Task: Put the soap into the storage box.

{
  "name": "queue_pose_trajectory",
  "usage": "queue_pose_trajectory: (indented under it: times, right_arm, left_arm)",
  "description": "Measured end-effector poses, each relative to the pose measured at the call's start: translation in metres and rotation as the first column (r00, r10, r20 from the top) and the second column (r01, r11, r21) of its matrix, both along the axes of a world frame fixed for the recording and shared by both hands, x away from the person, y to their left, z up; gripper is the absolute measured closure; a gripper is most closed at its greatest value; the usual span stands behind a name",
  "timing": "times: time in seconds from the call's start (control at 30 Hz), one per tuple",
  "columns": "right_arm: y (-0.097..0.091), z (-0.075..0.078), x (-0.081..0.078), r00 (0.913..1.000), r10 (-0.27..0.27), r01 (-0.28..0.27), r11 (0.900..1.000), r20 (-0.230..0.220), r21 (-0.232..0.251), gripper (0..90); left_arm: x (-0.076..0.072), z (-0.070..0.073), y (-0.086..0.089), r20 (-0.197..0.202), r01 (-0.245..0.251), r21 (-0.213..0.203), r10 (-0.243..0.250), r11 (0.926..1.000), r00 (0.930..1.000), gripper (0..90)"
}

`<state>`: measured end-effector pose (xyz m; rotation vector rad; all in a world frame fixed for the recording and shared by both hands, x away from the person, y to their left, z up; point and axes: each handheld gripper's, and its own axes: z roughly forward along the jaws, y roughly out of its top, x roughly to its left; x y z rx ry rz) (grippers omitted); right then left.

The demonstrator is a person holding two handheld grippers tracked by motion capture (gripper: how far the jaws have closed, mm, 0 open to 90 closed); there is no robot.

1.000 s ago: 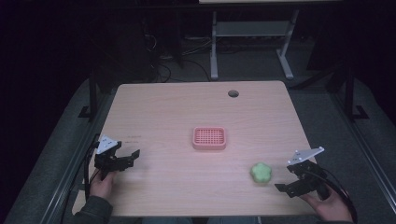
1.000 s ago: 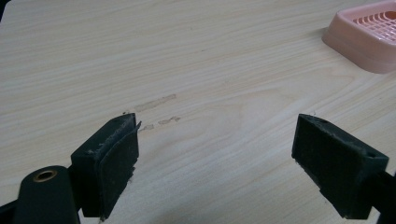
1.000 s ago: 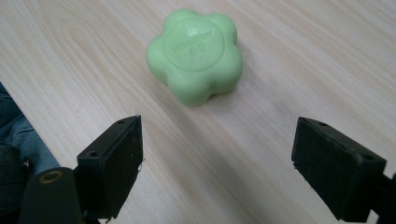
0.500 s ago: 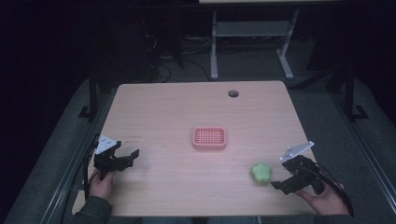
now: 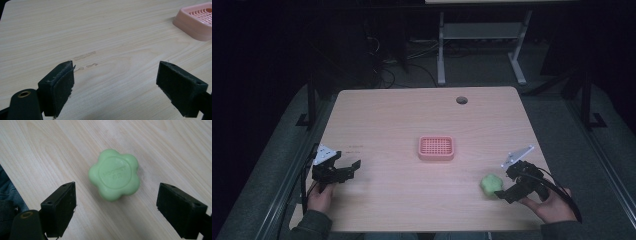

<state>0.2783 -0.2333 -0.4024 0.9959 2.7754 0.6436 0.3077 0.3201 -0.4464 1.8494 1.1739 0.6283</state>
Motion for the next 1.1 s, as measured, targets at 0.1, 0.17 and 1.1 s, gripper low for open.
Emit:
queue_pose_trajectory:
  times: [0.1,0.17,1.1]
  right_arm:
    - [0.005,-0.001,0.003,1.0000,0.006,-0.006,0.9999,-0.007,-0.012,15.4]
    - [0.009,-0.003,0.006,0.9997,0.023,-0.023,0.9996,-0.011,-0.018,15.4]
    - [0.033,-0.024,0.024,0.9944,0.069,-0.077,0.9917,-0.080,-0.103,15.4]
  left_arm:
    - [0.000,0.000,0.000,0.001,0.000,-0.003,0.000,1.0000,1.0000,14.4]
    - [0.000,0.000,0.000,0.000,0.000,-0.001,0.000,1.0000,1.0000,14.4]
    - [0.000,0.000,0.000,-0.005,0.007,0.009,-0.007,0.9999,1.0000,14.4]
